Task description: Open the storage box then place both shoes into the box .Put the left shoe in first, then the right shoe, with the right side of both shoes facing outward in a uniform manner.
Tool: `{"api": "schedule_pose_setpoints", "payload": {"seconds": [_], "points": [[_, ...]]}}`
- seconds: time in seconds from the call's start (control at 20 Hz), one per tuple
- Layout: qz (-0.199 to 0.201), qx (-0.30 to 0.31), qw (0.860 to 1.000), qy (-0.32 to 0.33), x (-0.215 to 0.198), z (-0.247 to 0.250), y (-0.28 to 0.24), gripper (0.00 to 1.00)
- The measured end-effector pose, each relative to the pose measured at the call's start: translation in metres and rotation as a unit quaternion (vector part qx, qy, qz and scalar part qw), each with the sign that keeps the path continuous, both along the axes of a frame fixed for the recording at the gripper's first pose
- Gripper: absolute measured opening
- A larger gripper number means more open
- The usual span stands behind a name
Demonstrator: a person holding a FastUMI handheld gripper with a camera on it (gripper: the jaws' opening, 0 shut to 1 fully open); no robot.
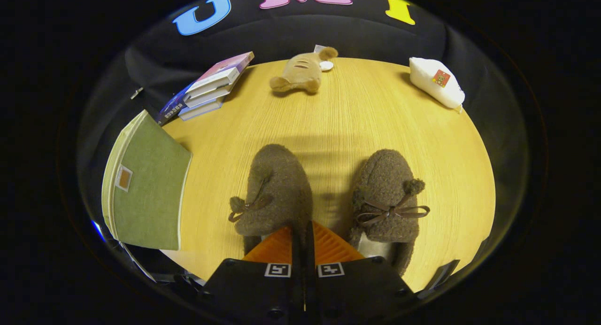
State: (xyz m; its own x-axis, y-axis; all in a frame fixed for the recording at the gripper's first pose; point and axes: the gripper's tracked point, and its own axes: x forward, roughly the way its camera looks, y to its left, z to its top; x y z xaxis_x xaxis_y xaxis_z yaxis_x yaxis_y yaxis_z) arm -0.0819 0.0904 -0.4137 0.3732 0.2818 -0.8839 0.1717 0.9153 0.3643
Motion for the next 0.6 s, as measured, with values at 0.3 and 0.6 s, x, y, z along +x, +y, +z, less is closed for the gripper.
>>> {"api": "schedule_pose_setpoints", "payload": {"seconds": [0.3,0.6], "points": [[-0.035,0.032,0.999,-0.009,0.013,0.057,0.003,0.06],[-0.048,0.083,0.994,-0.045,0.040,0.144,0.037,0.06]]}}
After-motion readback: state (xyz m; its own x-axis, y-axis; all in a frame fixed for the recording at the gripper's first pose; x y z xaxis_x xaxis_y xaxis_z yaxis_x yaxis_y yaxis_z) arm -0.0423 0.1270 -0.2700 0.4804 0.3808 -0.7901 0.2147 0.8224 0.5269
